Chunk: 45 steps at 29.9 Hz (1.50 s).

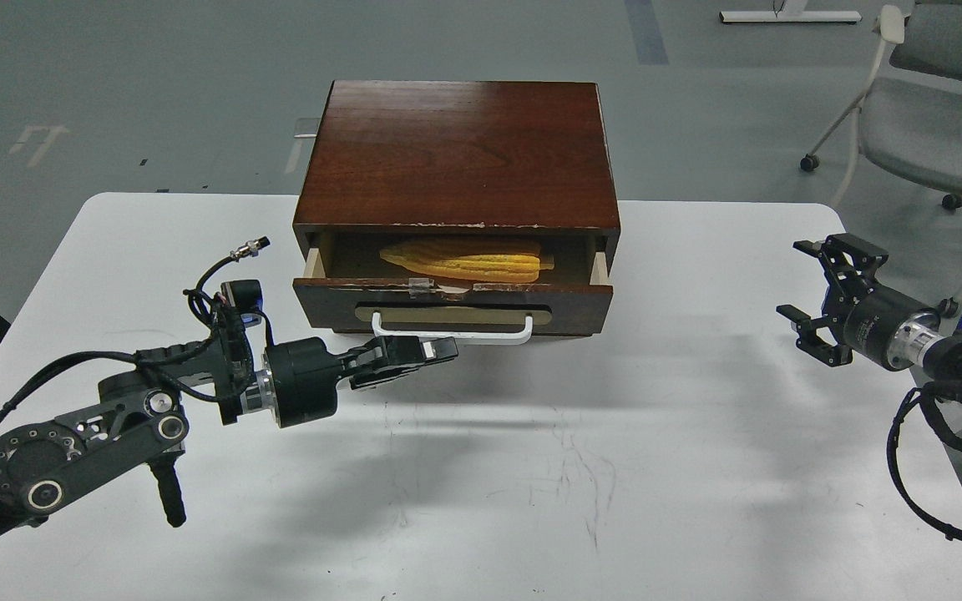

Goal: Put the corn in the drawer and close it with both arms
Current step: 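Push the drawer front with the left gripper into the cabinet, then press the drawer fully shut with the left gripper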

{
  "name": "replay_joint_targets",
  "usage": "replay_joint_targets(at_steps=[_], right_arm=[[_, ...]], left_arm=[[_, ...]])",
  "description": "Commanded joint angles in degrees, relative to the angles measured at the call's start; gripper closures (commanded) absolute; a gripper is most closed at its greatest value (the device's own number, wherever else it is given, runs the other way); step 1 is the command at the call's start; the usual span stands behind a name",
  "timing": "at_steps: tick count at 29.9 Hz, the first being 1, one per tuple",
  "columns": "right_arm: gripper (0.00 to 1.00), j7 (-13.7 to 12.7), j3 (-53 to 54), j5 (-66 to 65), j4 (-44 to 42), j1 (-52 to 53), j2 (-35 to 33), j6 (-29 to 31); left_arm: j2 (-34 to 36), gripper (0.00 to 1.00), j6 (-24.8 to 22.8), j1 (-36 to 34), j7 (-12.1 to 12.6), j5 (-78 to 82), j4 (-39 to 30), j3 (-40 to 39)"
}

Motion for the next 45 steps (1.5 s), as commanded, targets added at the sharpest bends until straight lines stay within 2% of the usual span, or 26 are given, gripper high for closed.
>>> replay_joint_targets(at_steps=[1,14,45], right_arm=[[0.08,0.0,0.1,0.0,-0.1,0.0,0.0,0.0],[0.08,0.1,0.1,0.0,-0.1,0.3,0.0,0.0],[0.08,0.1,0.1,0.0,-0.1,0.4,-0.2,0.0]], left_arm=[[-1.7,0.89,0.1,-0.1,0.0,0.1,0.9,0.0],[-2.2,0.88,-0.1,-2.9,-0.1,-0.2,4.8,-0.2],[-8.9,0.85,0.0,-7.2,0.5,-0.2,13.8,-0.4]])
